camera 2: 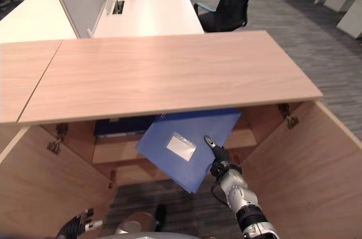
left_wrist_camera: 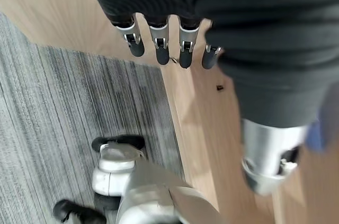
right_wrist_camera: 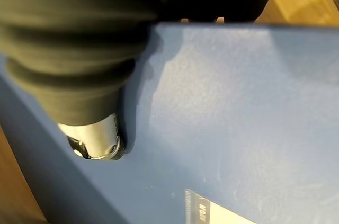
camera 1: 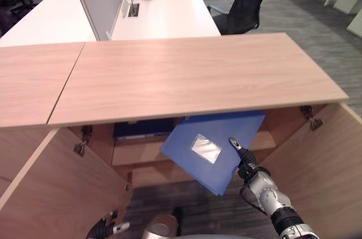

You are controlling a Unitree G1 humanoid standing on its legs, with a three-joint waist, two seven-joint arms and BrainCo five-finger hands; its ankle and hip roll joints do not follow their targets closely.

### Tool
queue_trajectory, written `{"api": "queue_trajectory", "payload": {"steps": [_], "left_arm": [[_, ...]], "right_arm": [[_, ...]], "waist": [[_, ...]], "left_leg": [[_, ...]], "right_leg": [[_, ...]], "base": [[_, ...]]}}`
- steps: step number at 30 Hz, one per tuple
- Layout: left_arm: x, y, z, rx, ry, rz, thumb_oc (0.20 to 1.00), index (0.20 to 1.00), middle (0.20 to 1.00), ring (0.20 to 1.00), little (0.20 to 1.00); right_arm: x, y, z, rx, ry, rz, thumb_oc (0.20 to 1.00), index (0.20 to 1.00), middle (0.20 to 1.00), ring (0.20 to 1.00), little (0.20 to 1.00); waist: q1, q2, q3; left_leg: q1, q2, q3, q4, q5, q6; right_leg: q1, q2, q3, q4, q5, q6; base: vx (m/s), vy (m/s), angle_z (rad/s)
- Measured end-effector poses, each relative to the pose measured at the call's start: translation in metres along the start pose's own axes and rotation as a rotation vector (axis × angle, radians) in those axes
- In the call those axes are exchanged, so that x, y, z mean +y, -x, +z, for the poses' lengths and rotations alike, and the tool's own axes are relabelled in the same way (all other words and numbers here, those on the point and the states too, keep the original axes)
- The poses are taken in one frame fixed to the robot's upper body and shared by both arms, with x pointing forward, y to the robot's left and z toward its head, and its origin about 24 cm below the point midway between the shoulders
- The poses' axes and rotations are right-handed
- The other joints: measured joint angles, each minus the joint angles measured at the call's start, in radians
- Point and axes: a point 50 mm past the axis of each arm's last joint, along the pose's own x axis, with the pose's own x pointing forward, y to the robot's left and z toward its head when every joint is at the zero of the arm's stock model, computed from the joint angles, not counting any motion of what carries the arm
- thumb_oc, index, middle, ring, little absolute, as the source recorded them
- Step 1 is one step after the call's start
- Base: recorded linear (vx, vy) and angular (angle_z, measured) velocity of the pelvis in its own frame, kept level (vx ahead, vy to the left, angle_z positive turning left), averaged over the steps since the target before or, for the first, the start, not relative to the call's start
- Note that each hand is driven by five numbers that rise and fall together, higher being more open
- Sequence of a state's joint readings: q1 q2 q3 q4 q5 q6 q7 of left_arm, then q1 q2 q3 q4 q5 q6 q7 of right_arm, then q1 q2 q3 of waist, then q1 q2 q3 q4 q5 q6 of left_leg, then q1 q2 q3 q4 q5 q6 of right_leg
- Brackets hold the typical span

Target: Put the empty folder in the office cabinet

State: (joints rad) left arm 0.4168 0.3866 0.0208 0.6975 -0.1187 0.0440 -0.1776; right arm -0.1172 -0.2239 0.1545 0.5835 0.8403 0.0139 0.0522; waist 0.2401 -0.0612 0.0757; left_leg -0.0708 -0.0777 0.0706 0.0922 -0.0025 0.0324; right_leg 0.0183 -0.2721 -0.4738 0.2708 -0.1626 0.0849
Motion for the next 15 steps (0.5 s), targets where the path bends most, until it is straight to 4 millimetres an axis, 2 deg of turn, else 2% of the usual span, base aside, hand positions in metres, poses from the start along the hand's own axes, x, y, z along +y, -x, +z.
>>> {"api": "queue_trajectory", "payload": {"steps": [1, 2, 3, 5, 6, 7, 8, 9, 10, 12, 13, 15], "left_arm": [[-0.002, -0.002, -0.012, 0.050, 0.024, 0.019, 1.000, 1.000, 1.000, 1.000, 1.000], [-0.015, -0.007, -0.044, 0.224, 0.076, 0.054, 1.000, 1.000, 1.000, 1.000, 1.000], [-0.022, -0.006, -0.057, 0.307, 0.087, 0.060, 1.000, 1.000, 1.000, 1.000, 1.000], [-0.040, 0.002, -0.084, 0.449, 0.069, 0.054, 1.000, 1.000, 1.000, 1.000, 1.000], [-0.054, 0.011, -0.103, 0.545, 0.061, 0.043, 1.000, 1.000, 1.000, 1.000, 1.000], [-0.061, 0.018, -0.113, 0.582, 0.051, 0.032, 1.000, 1.000, 1.000, 1.000, 1.000], [-0.073, 0.027, -0.127, 0.635, 0.039, -0.002, 1.000, 1.000, 1.000, 1.000, 1.000], [-0.079, 0.039, -0.142, 0.676, 0.039, -0.023, 1.000, 1.000, 1.000, 1.000, 1.000], [-0.079, 0.041, -0.144, 0.683, 0.045, -0.022, 1.000, 1.000, 1.000, 1.000, 1.000], [-0.073, 0.043, -0.146, 0.688, 0.064, -0.008, 1.000, 1.000, 1.000, 1.000, 1.000], [-0.072, 0.042, -0.145, 0.682, 0.066, -0.006, 1.000, 1.000, 1.000, 1.000, 1.000], [-0.075, 0.039, -0.141, 0.665, 0.074, -0.011, 1.000, 1.000, 1.000, 1.000, 1.000]], "right_arm": [[0.001, -0.001, 0.000, 0.002, -0.003, -0.002, 0.200, 0.200, 0.200, 0.200, 0.200], [0.005, -0.004, -0.001, 0.002, -0.012, -0.006, 0.200, 0.200, 0.200, 0.200, 0.200], [0.008, -0.005, 0.000, 0.001, -0.013, 0.000, 0.200, 0.200, 0.200, 0.200, 0.200], [0.015, -0.008, 0.000, 0.007, -0.013, 0.013, 0.200, 0.200, 0.200, 0.200, 0.200], [0.015, -0.010, -0.003, 0.025, -0.009, 0.001, 0.200, 0.200, 0.200, 0.200, 0.200], [0.014, -0.010, -0.004, 0.032, -0.007, -0.002, 0.200, 0.200, 0.200, 0.200, 0.200], [0.016, -0.009, -0.008, 0.049, 0.006, 0.002, 0.200, 0.200, 0.200, 0.200, 0.200], [0.013, -0.007, -0.014, 0.072, 0.009, -0.006, 0.200, 0.200, 0.200, 0.200, 0.200], [0.013, -0.007, -0.014, 0.071, 0.009, -0.007, 0.200, 0.200, 0.200, 0.200, 0.200], [0.010, -0.006, -0.011, 0.061, 0.000, -0.014, 0.200, 0.200, 0.200, 0.200, 0.200], [0.009, -0.006, -0.008, 0.048, 0.001, -0.016, 0.200, 0.200, 0.200, 0.200, 0.200], [0.006, -0.006, -0.007, 0.040, -0.005, -0.025, 0.200, 0.200, 0.200, 0.200, 0.200]], "waist": [[-0.003, -0.004, -0.002], [-0.008, -0.007, -0.010], [-0.005, 0.002, -0.009], [-0.011, 0.014, -0.002], [-0.021, 0.029, 0.004], [-0.024, 0.041, 0.009], [-0.028, 0.051, 0.021], [-0.039, 0.049, 0.028], [-0.038, 0.053, 0.030], [-0.043, 0.030, 0.040], [-0.043, 0.029, 0.052], [-0.062, 0.038, 0.066]], "left_leg": [[0.008, -0.009, 0.005, -0.004, -0.004, 0.007], [0.021, -0.021, 0.024, -0.005, -0.010, 0.016], [0.026, -0.019, 0.036, -0.005, -0.009, 0.016], [0.047, -0.021, 0.067, -0.005, -0.020, 0.033], [0.076, -0.025, 0.085, 0.002, -0.033, 0.047], [0.099, -0.025, 0.095, -0.002, -0.059, 0.069], [0.127, -0.025, 0.125, -0.017, -0.064, 0.076], [0.149, -0.031, 0.151, -0.023, -0.098, 0.076], [0.151, -0.032, 0.167, -0.026, -0.097, 0.077], [0.152, -0.031, 0.172, -0.031, -0.093, 0.082], [0.150, -0.029, 0.169, -0.029, -0.086, 0.096], [0.146, -0.021, 0.157, -0.028, -0.081, 0.098]], "right_leg": [[0.004, -0.010, 0.002, 0.001, 0.003, 0.013], [0.005, -0.029, 0.013, 0.009, 0.019, 0.042], [0.006, -0.038, 0.017, 0.025, 0.017, 0.042], [-0.007, -0.058, 0.019, 0.066, 0.033, 0.065], [-0.018, -0.083, 0.013, 0.135, 0.044, 0.080], [-0.025, -0.091, 0.005, 0.180, 0.055, 0.089], [-0.050, -0.139, -0.012, 0.282, 0.058, 0.080], [-0.077, -0.179, -0.039, 0.331, 0.066, 0.086], [-0.081, -0.191, -0.059, 0.340, 0.065, 0.089], [-0.085, -0.190, -0.091, 0.260, 0.088, 0.119], [-0.098, -0.189, -0.088, 0.261, 0.100, 0.144], [-0.110, -0.185, -0.088, 0.259, 0.109, 0.161]], "base": [[0.07, 0.372, -0.12], [0.07, 0.288, -0.26], [0.06, 0.215, -0.35], [0.08, 0.252, -0.44], [0.09, 0.288, -0.48], [0.09, 0.289, -0.64], [0.08, 0.124, -0.74], [0.08, 0.121, -0.79], [0.04, 0.000, -0.53], [-0.02, -0.043, -0.31], [0.05, -0.116, -0.19], [0.10, -0.104, 0.06]]}}
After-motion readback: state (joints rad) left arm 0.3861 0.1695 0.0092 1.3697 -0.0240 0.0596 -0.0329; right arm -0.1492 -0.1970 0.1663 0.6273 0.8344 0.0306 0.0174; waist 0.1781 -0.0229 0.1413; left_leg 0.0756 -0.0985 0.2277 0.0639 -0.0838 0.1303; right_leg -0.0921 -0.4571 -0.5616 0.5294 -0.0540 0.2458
